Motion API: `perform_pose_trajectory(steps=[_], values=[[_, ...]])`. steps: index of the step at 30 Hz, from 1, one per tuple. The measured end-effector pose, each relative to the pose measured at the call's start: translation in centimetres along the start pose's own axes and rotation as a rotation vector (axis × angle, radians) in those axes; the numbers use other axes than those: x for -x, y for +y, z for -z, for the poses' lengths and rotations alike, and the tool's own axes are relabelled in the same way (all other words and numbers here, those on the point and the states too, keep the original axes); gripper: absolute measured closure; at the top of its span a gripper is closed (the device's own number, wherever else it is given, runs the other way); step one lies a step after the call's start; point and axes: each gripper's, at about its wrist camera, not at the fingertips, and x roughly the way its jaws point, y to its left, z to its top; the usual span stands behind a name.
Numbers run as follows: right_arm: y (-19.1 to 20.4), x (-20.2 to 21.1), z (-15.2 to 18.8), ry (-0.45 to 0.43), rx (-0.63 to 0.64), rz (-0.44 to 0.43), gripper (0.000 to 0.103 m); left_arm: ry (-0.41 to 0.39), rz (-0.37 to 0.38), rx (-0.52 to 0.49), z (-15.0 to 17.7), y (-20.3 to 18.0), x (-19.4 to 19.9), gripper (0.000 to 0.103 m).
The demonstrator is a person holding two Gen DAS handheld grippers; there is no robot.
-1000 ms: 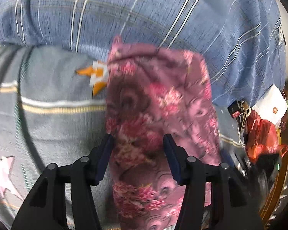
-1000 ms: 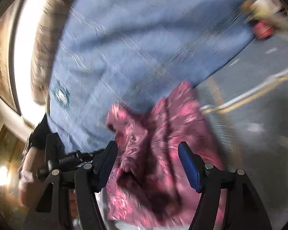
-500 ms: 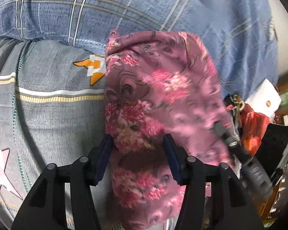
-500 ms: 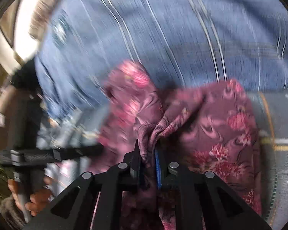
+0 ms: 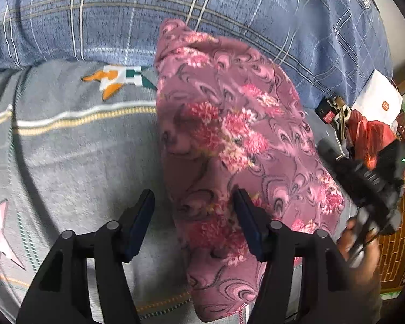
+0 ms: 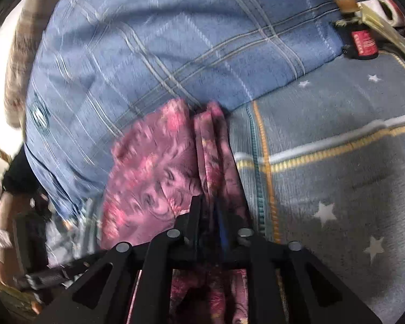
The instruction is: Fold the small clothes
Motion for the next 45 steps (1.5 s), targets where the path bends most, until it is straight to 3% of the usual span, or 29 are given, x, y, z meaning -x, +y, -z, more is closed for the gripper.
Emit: perform_pose_trajectory(steps=[2, 4, 6, 8, 9, 10, 11, 13, 15, 19, 20, 23, 24, 25, 27, 28, 29, 30, 31, 32, 33, 35, 36, 38, 41, 43, 45], values=[[0.8, 1.1, -1.0, -0.063, 0.010, -0.040, 0.082, -0.018, -0.030, -0.012, -0.2, -0.2, 0.2, 0.043], [1.9, 0.7, -1.9, -0.056, 0.020, -0.083, 0.057, -0.024, -0.048, -0.020, 0.0, -0.5, 0.2, 0.043], [3.1, -0.5, -2.4, -0.033, 0.059, -0.074, 0.054, -0.023, -0.055, -0.028, 0.1, -0.5, -0.1, 0.043], [4.3, -3.1, -2.5, 0.021, 0.087, -0.008, 0.054, -0.025, -0.062, -0.030, 0.0, -0.6, -0.3, 0.043], [4.5, -4.3, -2.5, 0.063, 0.084, 0.022, 0.061, -0.025, -0.067, -0.032, -0.2, -1.3, -0.6, 0.043], [4.7, -5.0, -2.8, 0.097, 0.081, 0.014, 0.097, -0.025, -0.070, -0.035, -0.3, -1.5, -0.6, 0.043], [4.9, -5.1, -3.0, 0.101, 0.087, -0.007, 0.096, -0.028, -0.071, -0.042, -0.3, -1.8, -0.7, 0.043], [5.8, -4.0, -3.4, 0.027, 0.134, -0.023, 0.098, -0.036, -0.076, -0.050, -0.2, -1.9, -0.6, 0.043], [5.5, -3.4, -4.1, -0.032, 0.140, 0.021, 0.101, -0.037, -0.081, -0.052, 0.0, -1.7, -0.5, 0.041], [2.1, -5.7, -4.5, 0.078, 0.049, 0.173, 0.102, -0.035, -0.087, -0.056, 0.1, -1.5, -0.3, 0.041], [1.8, -5.4, -4.3, 0.069, 0.045, 0.159, 0.100, -0.036, -0.091, -0.059, 0.1, -1.5, -0.2, 0.041], [2.3, -2.7, -3.0, 0.053, 0.044, -0.007, 0.093, -0.033, -0.096, -0.053, 0.3, -1.5, 0.0, 0.041], [2.6, -1.9, -2.4, 0.060, 0.054, -0.046, 0.084, -0.032, -0.097, -0.050, 0.4, -1.5, 0.1, 0.041], [3.1, -1.0, -1.6, 0.068, 0.077, -0.066, 0.069, -0.033, -0.096, -0.046, 0.5, -1.4, 0.1, 0.041], [3.5, 0.1, 0.0, 0.079, 0.114, -0.044, 0.048, -0.037, -0.085, -0.033, 1.1, -1.0, 0.8, 0.040], [3.7, 0.5, 0.8, 0.085, 0.133, -0.031, 0.048, -0.038, -0.081, -0.025, 1.4, -0.8, 1.1, 0.040], [4.0, 0.5, 1.8, 0.089, 0.163, -0.022, 0.049, -0.036, -0.081, -0.017, 1.7, -0.5, 1.3, 0.039], [4.3, 0.5, 2.8, 0.106, 0.207, 0.004, 0.068, -0.031, -0.080, -0.010, 2.0, -0.3, 1.4, 0.039], [4.7, 0.6, 3.4, 0.118, 0.260, 0.023, 0.094, -0.025, -0.076, -0.006, 2.2, -0.1, 1.5, 0.039], [5.3, 1.1, 3.7, 0.121, 0.330, 0.028, 0.096, -0.023, -0.073, -0.006, 2.5, 0.0, 1.6, 0.037], [5.5, 2.1, 3.8, 0.072, 0.357, 0.038, 0.096, -0.023, -0.078, -0.005, 2.7, 0.0, 1.6, 0.032], [5.4, 2.7, 3.3, 0.009, 0.339, 0.042, 0.096, -0.003, -0.093, -0.007, 3.2, 0.0, 1.2, 0.031], [4.6, 1.9, 3.0, 0.039, 0.308, 0.070, 0.095, 0.020, -0.091, -0.007, 3.5, 0.1, 1.0, 0.031], [3.2, 0.9, 2.6, 0.107, 0.251, 0.106, 0.094, 0.030, -0.088, -0.012, 4.2, 0.3, 1.4, 0.031], [2.4, 3.8, 3.2, 0.040, 0.176, 0.031, 0.082, 0.024, -0.089, -0.010, 4.9, 0.6, 1.8, 0.031], [1.7, 5.1, 4.1, 0.043, 0.137, -0.028, 0.061, 0.038, -0.078, 0.009, 5.2, 0.7, 1.5, 0.031], [1.5, 5.1, 5.6, 0.081, 0.145, -0.015, 0.054, 0.051, -0.074, 0.026, 5.4, 0.6, 1.1, 0.031]])
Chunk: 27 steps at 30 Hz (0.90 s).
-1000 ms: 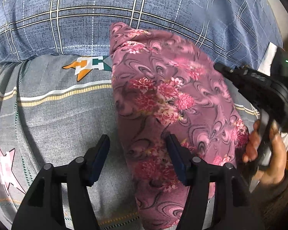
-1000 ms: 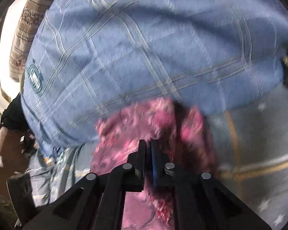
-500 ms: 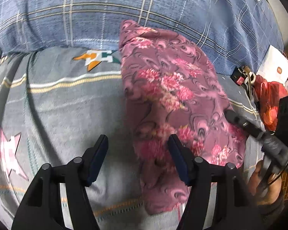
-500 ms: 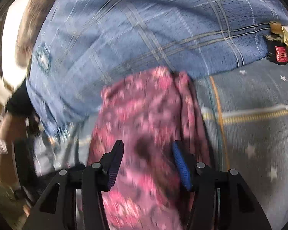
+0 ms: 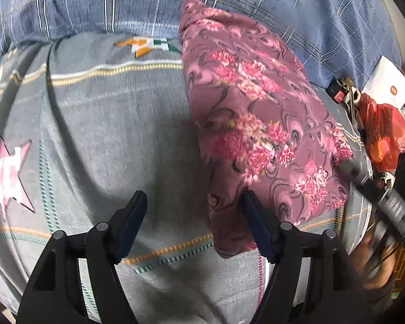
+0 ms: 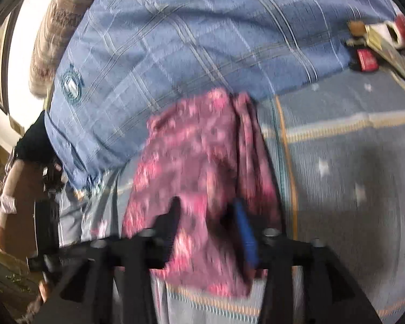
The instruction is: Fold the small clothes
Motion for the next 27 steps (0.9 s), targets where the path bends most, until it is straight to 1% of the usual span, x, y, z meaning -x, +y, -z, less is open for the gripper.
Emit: perform_pose_trajectory(steps=[1, 2, 3, 4, 5, 8, 9, 10, 11, 12, 14, 15, 16, 18, 20, 21, 22, 23, 24, 26, 27], values=[[0.4, -0.4, 0.6, 0.025, 0.017, 0.027, 0.060, 0.003, 0.000, 0.005, 0.1, -0.2, 0.0, 0.031], [0.7, -1.0, 1.2, 0.049, 0.045, 0.052, 0.072, 0.005, 0.003, 0.006, 0.3, -0.4, 0.1, 0.031], [1.2, -1.5, 1.8, 0.064, 0.091, 0.074, 0.097, 0.005, 0.009, 0.002, 0.4, -0.5, 0.3, 0.031], [1.6, -1.6, 2.0, 0.070, 0.115, 0.083, 0.099, 0.001, 0.011, -0.006, 0.5, -0.7, 0.5, 0.031], [2.1, -0.6, 2.0, 0.027, 0.134, 0.075, 0.099, -0.006, 0.004, -0.016, 0.6, -0.9, 0.9, 0.031], [2.9, 1.8, 0.8, -0.085, 0.136, 0.057, 0.100, -0.018, 0.011, -0.017, 0.5, -1.2, 1.2, 0.031], [2.8, 2.4, 0.2, -0.114, 0.130, 0.053, 0.100, -0.016, 0.012, -0.012, 0.5, -1.2, 1.0, 0.031], [2.6, 2.6, -0.2, -0.123, 0.127, 0.060, 0.100, -0.009, 0.011, -0.010, 0.6, -1.3, 0.6, 0.030], [2.2, 2.2, -0.5, -0.115, 0.129, 0.083, 0.100, 0.008, 0.007, -0.013, 0.7, -1.4, 0.0, 0.030], [1.5, 1.4, -0.5, -0.095, 0.129, 0.124, 0.100, 0.022, 0.004, -0.020, 0.9, -1.4, -0.5, 0.030], [-0.2, -1.0, 0.1, -0.015, 0.111, 0.204, 0.099, 0.045, -0.009, -0.040, 1.4, -1.5, -1.4, 0.030], [-0.9, -1.8, 0.5, 0.022, 0.095, 0.210, 0.098, 0.035, -0.006, -0.059, 1.5, -1.5, -1.1, 0.030], [-1.0, -2.0, 0.6, 0.019, 0.085, 0.203, 0.094, 0.033, -0.003, -0.072, 1.5, -1.6, -0.7, 0.030], [-0.9, -1.0, 0.2, -0.006, 0.041, 0.174, 0.082, 0.016, 0.018, -0.074, 1.0, -1.7, 0.3, 0.030], [-0.6, 0.0, -0.8, -0.044, 0.002, 0.137, 0.082, -0.029, 0.034, -0.070, 0.3, -2.1, 1.4, 0.030], [-0.2, 0.3, -1.6, -0.073, -0.002, 0.112, 0.079, -0.054, 0.023, -0.076, -0.2, -2.4, 1.8, 0.030], [0.2, 0.3, -2.3, -0.084, 0.001, 0.093, 0.069, -0.073, 0.001, -0.083, -0.6, -2.7, 1.9, 0.030], [0.6, 0.0, -3.0, -0.091, 0.003, 0.075, 0.064, -0.083, -0.026, -0.089, -1.1, -3.0, 1.7, 0.030], [1.1, -0.7, -3.9, -0.100, 0.003, 0.057, 0.057, -0.081, -0.044, -0.092, -1.6, -3.3, 1.2, 0.030], [1.6, -2.7, -5.4, -0.087, -0.004, 0.054, 0.055, -0.061, -0.049, -0.082, -2.3, -3.4, 0.3, 0.030], [1.4, -4.1, -5.8, -0.062, -0.017, 0.068, 0.056, -0.051, -0.045, -0.073, -2.4, -3.3, -0.1, 0.030]])
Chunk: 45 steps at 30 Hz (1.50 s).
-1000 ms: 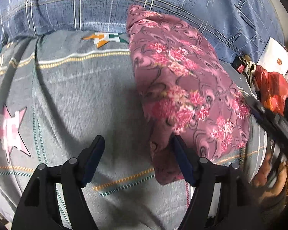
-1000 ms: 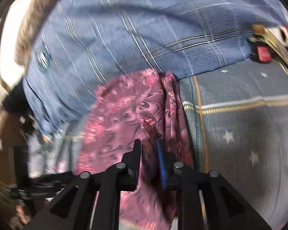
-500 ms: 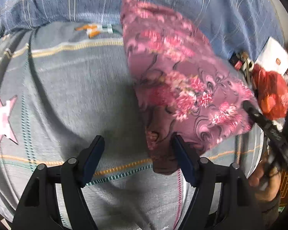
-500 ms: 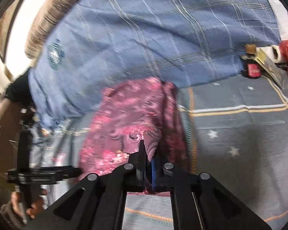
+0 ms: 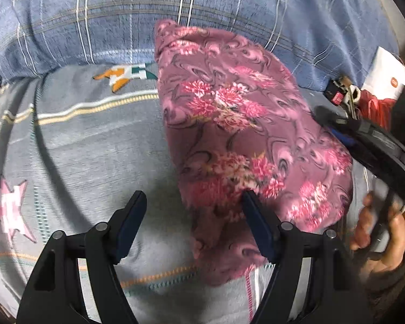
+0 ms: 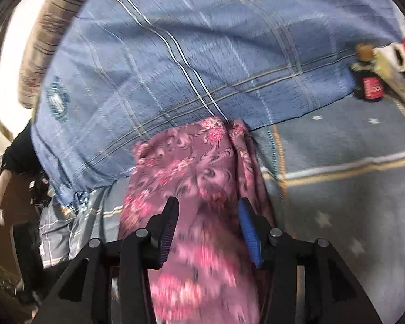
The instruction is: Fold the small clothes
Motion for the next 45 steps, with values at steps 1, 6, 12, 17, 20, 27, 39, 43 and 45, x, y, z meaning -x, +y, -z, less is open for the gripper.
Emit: perform_pose_trajectory(steps=[1, 6, 12, 17, 20, 27, 39, 43, 45], values=[[-0.2, -1.2, -0.5, 0.035, -0.014, 0.027, 0.055, 0.005, 0.006, 0.003, 0.0, 0.0, -0.2, 0.030], [2.1, -2.7, -1.2, 0.023, 0.108, -0.025, 0.094, -0.046, -0.010, -0.034, -0.3, -0.9, 0.0, 0.030], [0.3, -3.8, -2.0, 0.032, 0.121, 0.134, 0.094, -0.032, -0.006, -0.031, -0.7, -1.4, -1.3, 0.025], [1.3, -1.7, -1.3, -0.036, 0.143, 0.138, 0.086, -0.039, -0.014, -0.033, -0.8, -1.4, -0.8, 0.025], [2.6, 0.9, -1.0, -0.108, 0.178, 0.043, 0.086, -0.041, -0.020, -0.035, -0.7, -1.5, -0.8, 0.025], [3.0, -2.0, 2.9, 0.073, 0.367, 0.203, 0.079, -0.032, -0.029, -0.034, -0.3, -1.5, -0.7, 0.025], [3.0, 1.1, 7.0, 0.064, 0.414, 0.194, 0.052, -0.012, -0.050, -0.042, 0.5, -1.6, -0.7, 0.025], [3.7, 2.1, 6.3, 0.075, 0.399, 0.191, 0.052, -0.016, -0.021, -0.024, -0.2, -1.0, 0.2, 0.025], [3.3, 3.2, 4.8, 0.036, 0.324, 0.154, 0.052, -0.028, 0.005, 0.018, -1.2, 0.0, 0.8, 0.025]])
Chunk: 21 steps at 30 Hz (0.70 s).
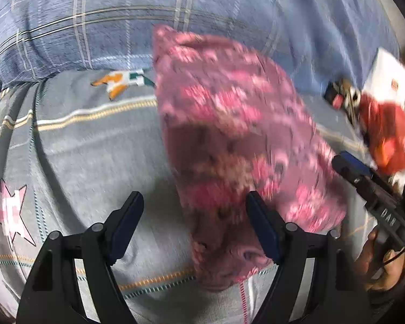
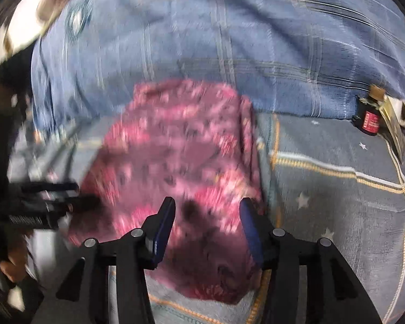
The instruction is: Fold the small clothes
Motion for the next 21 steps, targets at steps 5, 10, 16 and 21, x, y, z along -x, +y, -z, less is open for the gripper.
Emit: perform_pose_trajectory(steps=[5, 10, 16, 21], values=[[-2.2, 0.1, -3.1, -0.069, -0.147, -0.042, 0.050, 0.025, 0.054, 0.067, -2.6, 0.6, -1.2, 0.025], [-1.6, -5.9, -3.6, 0.078, -0.075, 0.070, 0.054, 0.115, 0.052, 0.074, -3.7, 0.3, -5.0, 0.024], [-5.4, -5.1, -4.4, -0.007, -0.281, -0.055, 0.047, 0.096, 0.221, 0.212, -5.8, 4.8, -4.3, 0.025], [-8.1, -7.8, -4.2, 0.048, -0.409, -0.214, 0.044, 0.176, 0.303, 0.217, -6.3, 5.1, -6.6, 0.024]])
